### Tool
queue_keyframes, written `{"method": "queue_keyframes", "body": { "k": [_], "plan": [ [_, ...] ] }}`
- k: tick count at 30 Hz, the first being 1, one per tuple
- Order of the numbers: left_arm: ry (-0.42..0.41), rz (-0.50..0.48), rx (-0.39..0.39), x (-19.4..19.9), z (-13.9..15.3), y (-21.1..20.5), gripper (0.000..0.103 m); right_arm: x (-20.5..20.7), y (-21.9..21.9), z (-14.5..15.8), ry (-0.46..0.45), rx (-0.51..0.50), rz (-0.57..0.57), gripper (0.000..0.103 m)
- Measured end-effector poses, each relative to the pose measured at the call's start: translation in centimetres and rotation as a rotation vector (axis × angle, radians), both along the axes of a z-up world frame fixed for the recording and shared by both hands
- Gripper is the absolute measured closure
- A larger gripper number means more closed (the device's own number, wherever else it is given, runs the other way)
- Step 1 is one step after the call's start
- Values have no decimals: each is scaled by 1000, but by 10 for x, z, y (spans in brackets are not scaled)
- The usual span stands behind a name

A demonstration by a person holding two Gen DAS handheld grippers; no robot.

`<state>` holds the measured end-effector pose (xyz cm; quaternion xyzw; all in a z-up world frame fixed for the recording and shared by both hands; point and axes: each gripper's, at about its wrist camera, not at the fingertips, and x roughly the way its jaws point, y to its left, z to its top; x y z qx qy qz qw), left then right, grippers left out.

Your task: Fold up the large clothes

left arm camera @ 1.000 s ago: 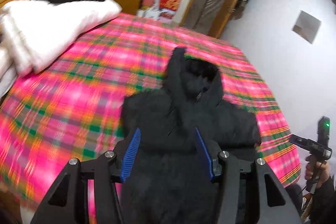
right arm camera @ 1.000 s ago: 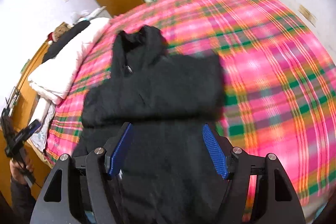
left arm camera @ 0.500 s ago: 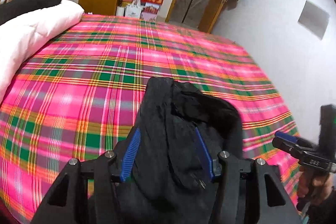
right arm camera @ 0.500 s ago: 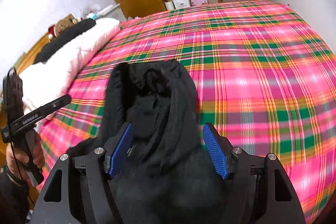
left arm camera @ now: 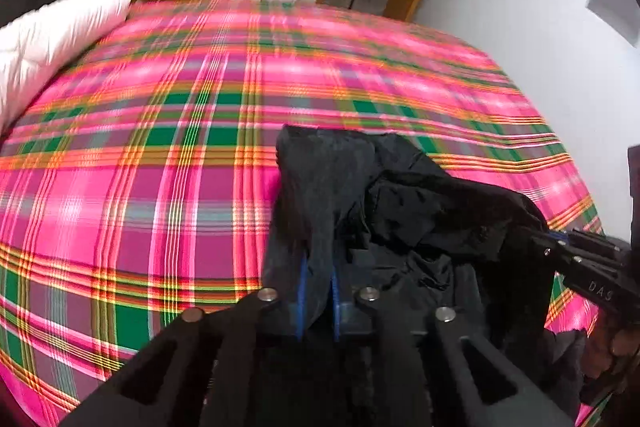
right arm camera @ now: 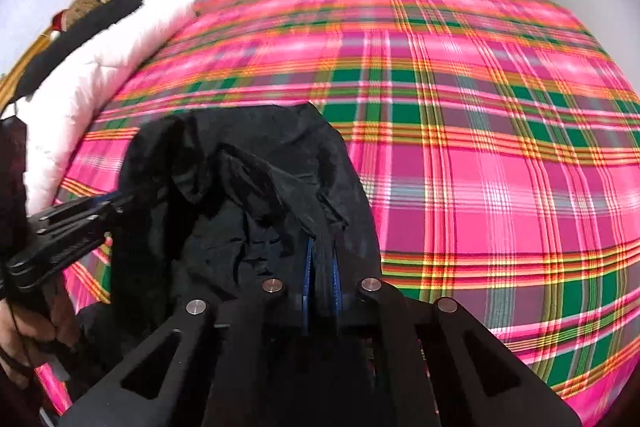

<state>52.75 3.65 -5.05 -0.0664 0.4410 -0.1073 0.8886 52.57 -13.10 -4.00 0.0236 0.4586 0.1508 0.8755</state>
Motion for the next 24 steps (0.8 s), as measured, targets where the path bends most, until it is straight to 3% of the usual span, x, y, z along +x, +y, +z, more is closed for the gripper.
{"method": "queue_keyframes", "body": {
  "k": [5, 8, 12, 16, 20, 24],
  "plan": [
    [-159, -32, -56, -58, 50, 8, 96, -57, -17, 44, -99, 104, 24, 96],
    [-240, -35, -118, -116, 82, 23, 96, -109, -30, 66, -144, 157, 33, 96],
    [-299, -41, -171, -201, 107, 39, 96, -192, -50, 70, -132, 231, 24, 96],
    [-246, -32, -172, -277, 95, 50, 96, -251, -59, 43, -48, 249, 7, 95],
    [-93, 15, -170, -329, 58, 64, 96, -295, -69, -6, 106, 257, -29, 95],
    [47, 71, -169, -369, 34, 82, 95, -325, -81, -23, 179, 236, -44, 91]
  ]
}}
